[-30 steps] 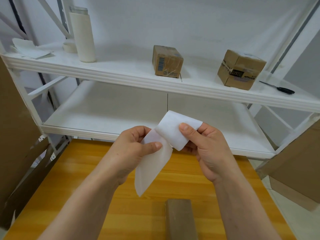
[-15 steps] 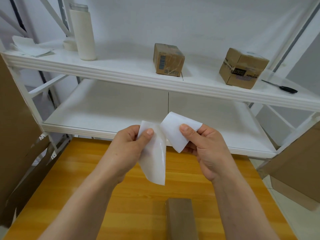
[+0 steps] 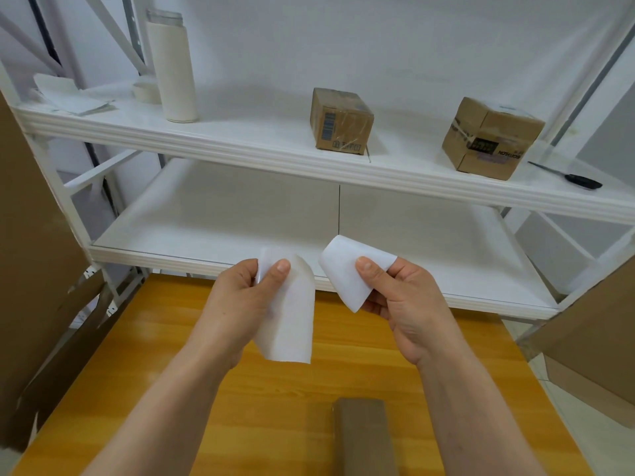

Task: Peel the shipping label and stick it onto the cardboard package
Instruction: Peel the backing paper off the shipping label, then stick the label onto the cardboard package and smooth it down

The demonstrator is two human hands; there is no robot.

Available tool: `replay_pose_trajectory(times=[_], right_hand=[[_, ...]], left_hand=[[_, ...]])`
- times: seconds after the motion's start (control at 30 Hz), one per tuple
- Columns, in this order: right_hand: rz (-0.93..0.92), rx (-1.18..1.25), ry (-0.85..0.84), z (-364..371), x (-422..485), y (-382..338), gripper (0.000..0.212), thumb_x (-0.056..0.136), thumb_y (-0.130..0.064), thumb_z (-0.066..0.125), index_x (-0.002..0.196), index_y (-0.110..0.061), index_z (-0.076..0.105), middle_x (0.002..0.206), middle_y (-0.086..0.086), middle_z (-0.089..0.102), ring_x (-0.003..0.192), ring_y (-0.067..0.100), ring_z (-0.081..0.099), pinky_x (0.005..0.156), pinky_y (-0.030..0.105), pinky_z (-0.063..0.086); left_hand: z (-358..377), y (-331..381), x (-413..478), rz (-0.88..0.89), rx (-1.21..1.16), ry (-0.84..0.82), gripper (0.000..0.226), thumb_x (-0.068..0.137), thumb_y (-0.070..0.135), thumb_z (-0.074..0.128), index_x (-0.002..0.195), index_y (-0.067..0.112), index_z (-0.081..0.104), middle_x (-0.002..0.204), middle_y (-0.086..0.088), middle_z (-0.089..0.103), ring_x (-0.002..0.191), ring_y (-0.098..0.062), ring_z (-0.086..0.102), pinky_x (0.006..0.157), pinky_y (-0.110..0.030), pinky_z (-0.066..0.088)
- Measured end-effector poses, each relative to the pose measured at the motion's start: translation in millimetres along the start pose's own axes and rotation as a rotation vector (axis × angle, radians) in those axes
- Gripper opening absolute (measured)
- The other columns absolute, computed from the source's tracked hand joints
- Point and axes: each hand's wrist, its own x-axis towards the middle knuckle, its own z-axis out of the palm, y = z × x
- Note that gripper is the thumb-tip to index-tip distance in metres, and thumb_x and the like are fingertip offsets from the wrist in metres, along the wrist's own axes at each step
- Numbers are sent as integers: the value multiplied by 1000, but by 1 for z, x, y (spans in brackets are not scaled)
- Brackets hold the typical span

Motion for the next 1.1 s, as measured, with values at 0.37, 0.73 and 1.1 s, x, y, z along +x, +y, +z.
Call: replay_pose_trajectory(times=[0.37, 0.73, 1.1], right_hand=[[70, -15, -16, 5, 8, 15, 14, 90, -26, 70, 102, -19, 71, 104, 7, 76, 97, 27, 71, 72, 32, 58], [104, -27, -23, 9, 9, 23, 17, 89, -26, 71, 103, -17, 70, 104, 8, 76, 98, 27, 71, 73, 32, 58], [111, -52, -15, 10, 6, 29, 17, 89, -27, 72, 104, -19, 72, 105, 7, 76, 97, 26, 71, 67, 29, 57]], left_hand=[[-14, -30, 19, -216, 48, -19, 17, 100, 30, 58, 110, 19, 66, 103, -8, 71, 93, -33, 67, 76, -45, 56], [-30, -126, 43, -468, 176, 94, 41, 91, 41, 70, 110, 5, 64, 98, -15, 69, 83, -34, 66, 64, -39, 52], [-45, -197, 57, -624, 380, 117, 68, 89, 32, 74, 140, -5, 48, 139, -24, 56, 126, -44, 53, 96, -50, 47]])
